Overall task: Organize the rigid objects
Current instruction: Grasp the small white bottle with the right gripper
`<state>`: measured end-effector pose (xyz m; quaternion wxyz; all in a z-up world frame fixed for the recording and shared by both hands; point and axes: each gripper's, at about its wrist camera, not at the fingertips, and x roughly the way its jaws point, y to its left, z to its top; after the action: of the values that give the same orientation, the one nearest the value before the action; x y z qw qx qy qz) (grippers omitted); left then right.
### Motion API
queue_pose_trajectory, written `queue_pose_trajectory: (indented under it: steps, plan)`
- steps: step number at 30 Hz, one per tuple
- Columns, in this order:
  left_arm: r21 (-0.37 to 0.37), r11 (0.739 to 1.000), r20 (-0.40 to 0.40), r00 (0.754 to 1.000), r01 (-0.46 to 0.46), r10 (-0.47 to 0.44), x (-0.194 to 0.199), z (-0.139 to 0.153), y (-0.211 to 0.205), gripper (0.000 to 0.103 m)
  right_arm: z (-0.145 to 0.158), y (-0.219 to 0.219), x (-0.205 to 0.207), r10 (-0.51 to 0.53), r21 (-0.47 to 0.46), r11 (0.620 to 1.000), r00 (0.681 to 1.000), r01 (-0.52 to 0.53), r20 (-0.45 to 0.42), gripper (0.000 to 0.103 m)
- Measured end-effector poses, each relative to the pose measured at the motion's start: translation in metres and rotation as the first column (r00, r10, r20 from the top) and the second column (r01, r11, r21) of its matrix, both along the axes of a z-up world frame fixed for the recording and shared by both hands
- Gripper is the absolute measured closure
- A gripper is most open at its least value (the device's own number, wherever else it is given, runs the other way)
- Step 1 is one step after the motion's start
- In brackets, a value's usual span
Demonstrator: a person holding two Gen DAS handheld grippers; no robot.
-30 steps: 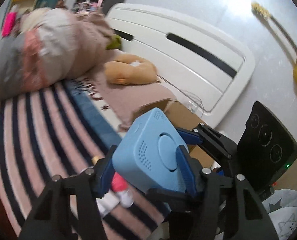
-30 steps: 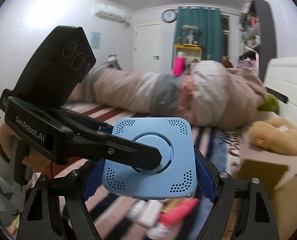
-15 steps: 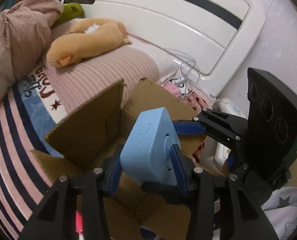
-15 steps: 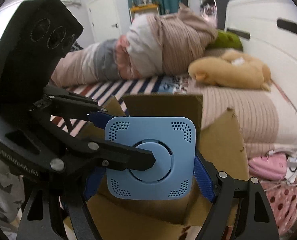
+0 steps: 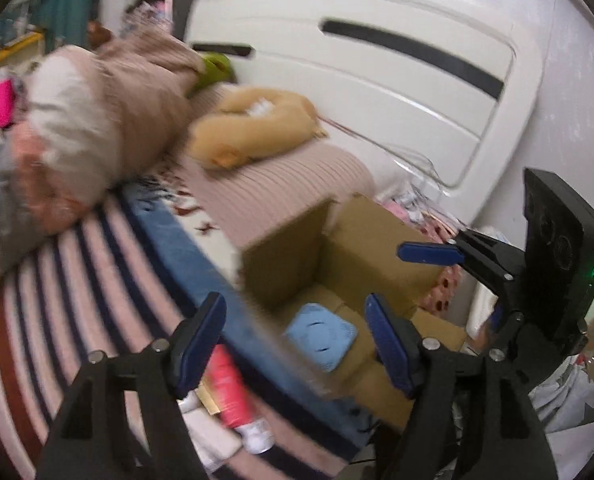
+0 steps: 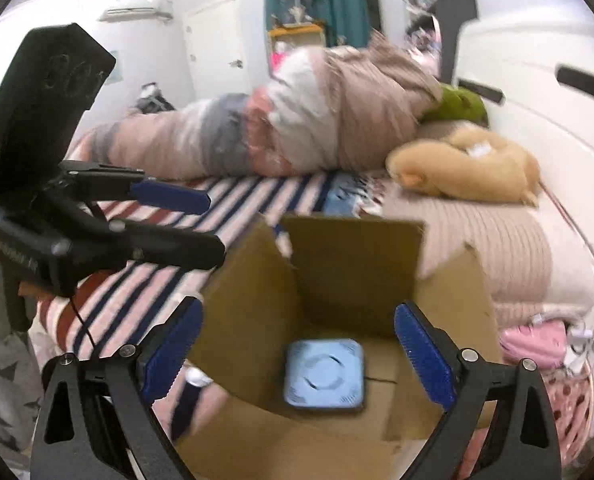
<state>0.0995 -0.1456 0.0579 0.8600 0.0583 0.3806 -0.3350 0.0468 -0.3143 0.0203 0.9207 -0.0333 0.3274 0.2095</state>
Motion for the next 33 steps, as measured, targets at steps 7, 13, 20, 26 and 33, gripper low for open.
queue_pose_trajectory:
  steps: [7, 13, 20, 26, 33]
  plan:
    - [-0.003, 0.979, 0.087, 0.976, -0.202, 0.201, -0.032, -0.008, 0.120, 0.031, 0.012, 0.099, -0.022, 0.158, -0.004, 0.987, 0.985, -0.158, 0.071, 0.021]
    - [-0.035, 0.949, 0.032, 0.949, -0.314, 0.315, -0.042, -0.068, 0.199, 0.031, -0.046, 0.173, -0.021, 0.235, 0.010, 0.972, 0.969, -0.235, -0.081, 0.042]
    - [-0.054, 0.946, -0.076, 0.946, -0.320, 0.316, -0.036, -0.136, 0.237, 0.031, -0.153, 0.210, 0.001, 0.124, -0.041, 0.988, 0.936, -0.146, -0.330, 0.062]
    - [-0.085, 0.955, -0.111, 0.956, -0.283, 0.273, -0.029, -0.160, 0.242, 0.031, -0.174, 0.212, 0.020, 0.015, -0.092, 0.994, 0.936, -0.051, -0.352, 0.066]
    - [-0.076, 0.963, -0.135, 0.959, -0.260, 0.249, -0.015, -0.176, 0.236, 0.031, -0.177, 0.224, 0.028, -0.014, -0.191, 0.980, 0.951, -0.048, -0.310, 0.083]
